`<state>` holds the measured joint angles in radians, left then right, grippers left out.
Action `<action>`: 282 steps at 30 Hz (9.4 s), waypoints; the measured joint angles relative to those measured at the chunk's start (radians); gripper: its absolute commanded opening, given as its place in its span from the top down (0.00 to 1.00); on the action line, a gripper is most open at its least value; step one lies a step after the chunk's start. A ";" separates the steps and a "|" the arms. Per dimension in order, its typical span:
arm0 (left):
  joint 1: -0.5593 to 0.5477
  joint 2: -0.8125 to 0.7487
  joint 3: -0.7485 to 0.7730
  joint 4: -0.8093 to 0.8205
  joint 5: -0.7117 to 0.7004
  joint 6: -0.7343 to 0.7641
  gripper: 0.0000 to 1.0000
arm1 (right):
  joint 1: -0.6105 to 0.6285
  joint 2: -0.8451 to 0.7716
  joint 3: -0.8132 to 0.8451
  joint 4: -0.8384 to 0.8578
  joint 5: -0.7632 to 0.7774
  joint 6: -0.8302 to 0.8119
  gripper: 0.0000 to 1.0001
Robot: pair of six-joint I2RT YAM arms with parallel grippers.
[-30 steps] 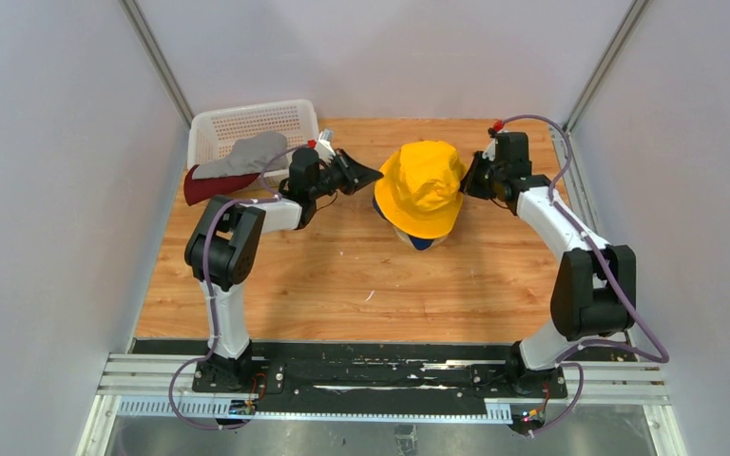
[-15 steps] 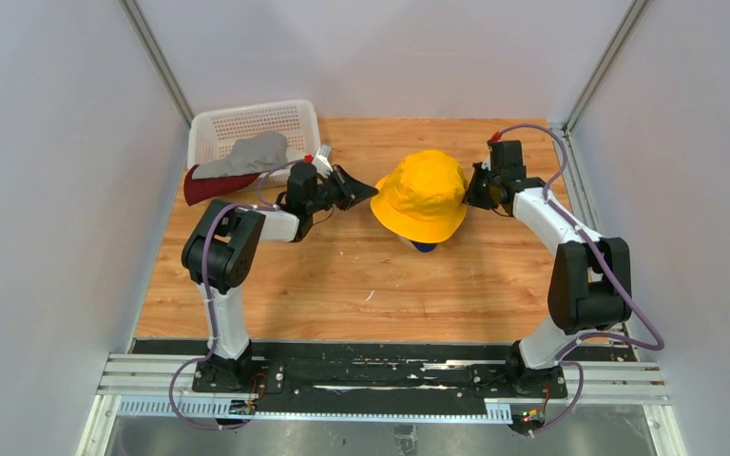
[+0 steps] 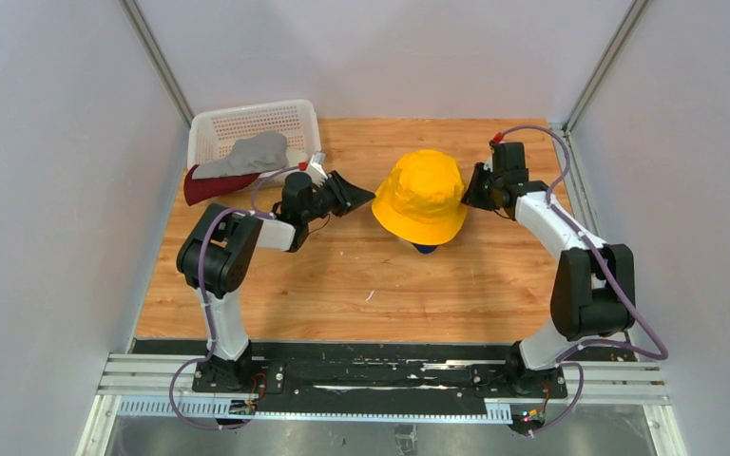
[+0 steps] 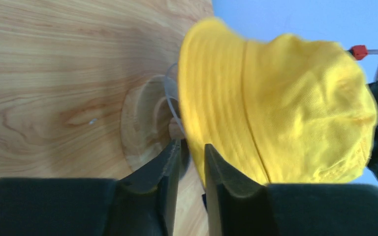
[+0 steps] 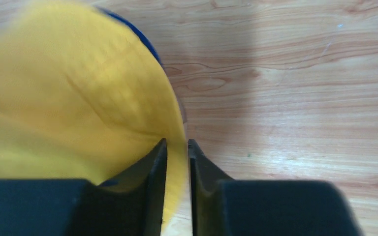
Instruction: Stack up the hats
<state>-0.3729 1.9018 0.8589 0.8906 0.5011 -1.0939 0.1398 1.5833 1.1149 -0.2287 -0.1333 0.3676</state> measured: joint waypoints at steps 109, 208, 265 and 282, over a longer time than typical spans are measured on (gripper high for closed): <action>0.205 -0.434 0.315 0.057 0.459 0.137 1.00 | 0.000 -0.466 -0.127 0.452 -0.586 0.280 0.46; 0.245 -0.338 0.387 -0.217 0.370 0.251 1.00 | 0.177 -0.057 0.185 0.808 -0.719 0.610 1.00; 0.133 -0.565 0.510 -1.058 -0.397 0.843 0.42 | 0.207 0.306 0.417 0.852 -0.835 0.698 0.99; 0.133 -0.616 0.510 -1.062 -0.448 0.856 0.42 | 0.317 0.446 0.612 0.853 -0.845 0.735 0.99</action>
<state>-0.2401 1.2858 1.3689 -0.1715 0.0532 -0.2375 0.4564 2.0289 1.7271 0.6247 -0.9783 1.1030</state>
